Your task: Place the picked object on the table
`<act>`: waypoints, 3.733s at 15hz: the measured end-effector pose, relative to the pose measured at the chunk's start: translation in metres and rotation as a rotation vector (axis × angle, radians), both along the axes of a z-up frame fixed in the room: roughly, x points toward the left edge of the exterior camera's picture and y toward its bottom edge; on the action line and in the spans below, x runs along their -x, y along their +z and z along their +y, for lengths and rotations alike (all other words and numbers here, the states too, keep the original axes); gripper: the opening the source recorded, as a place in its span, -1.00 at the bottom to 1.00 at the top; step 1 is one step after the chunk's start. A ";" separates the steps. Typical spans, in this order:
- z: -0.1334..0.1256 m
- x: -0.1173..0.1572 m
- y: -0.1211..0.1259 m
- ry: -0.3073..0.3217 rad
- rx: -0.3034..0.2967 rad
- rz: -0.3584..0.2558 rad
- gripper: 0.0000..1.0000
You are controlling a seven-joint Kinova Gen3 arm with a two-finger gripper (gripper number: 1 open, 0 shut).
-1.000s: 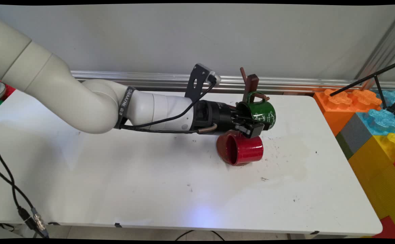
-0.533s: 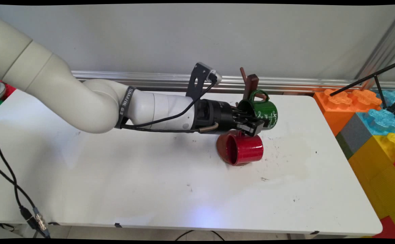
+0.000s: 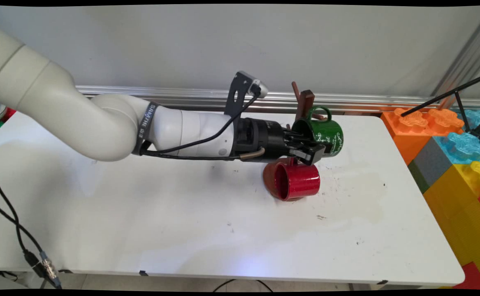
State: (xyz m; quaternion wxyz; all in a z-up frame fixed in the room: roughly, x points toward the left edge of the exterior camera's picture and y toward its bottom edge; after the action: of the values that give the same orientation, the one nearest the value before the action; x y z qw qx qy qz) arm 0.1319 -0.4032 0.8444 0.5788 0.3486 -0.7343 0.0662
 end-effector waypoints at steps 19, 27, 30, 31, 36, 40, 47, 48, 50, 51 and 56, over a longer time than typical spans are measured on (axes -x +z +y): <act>0.063 -0.043 0.078 -0.099 0.039 -0.016 -1.00; 0.069 -0.075 0.114 -0.147 0.070 -0.099 -1.00; 0.073 -0.090 0.131 -0.191 0.084 -0.151 -1.00; 0.074 -0.095 0.137 -0.204 0.090 -0.169 -1.00; 0.077 -0.121 0.163 -0.263 0.110 -0.283 -1.00; 0.073 -0.145 0.171 -0.271 0.090 -0.422 -1.00; 0.054 -0.171 0.159 -0.263 0.018 -0.661 -1.00; 0.051 -0.172 0.155 -0.266 0.012 -0.695 -1.00; 0.045 -0.173 0.149 -0.272 0.005 -0.749 -1.00; 0.043 -0.173 0.146 -0.274 0.003 -0.771 -1.00; 0.024 -0.166 0.121 -0.296 -0.016 -0.921 -1.00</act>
State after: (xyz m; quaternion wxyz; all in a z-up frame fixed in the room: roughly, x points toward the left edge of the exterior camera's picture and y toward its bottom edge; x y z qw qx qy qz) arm 0.2983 -0.3790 0.9656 0.1942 0.1795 -0.9563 0.1249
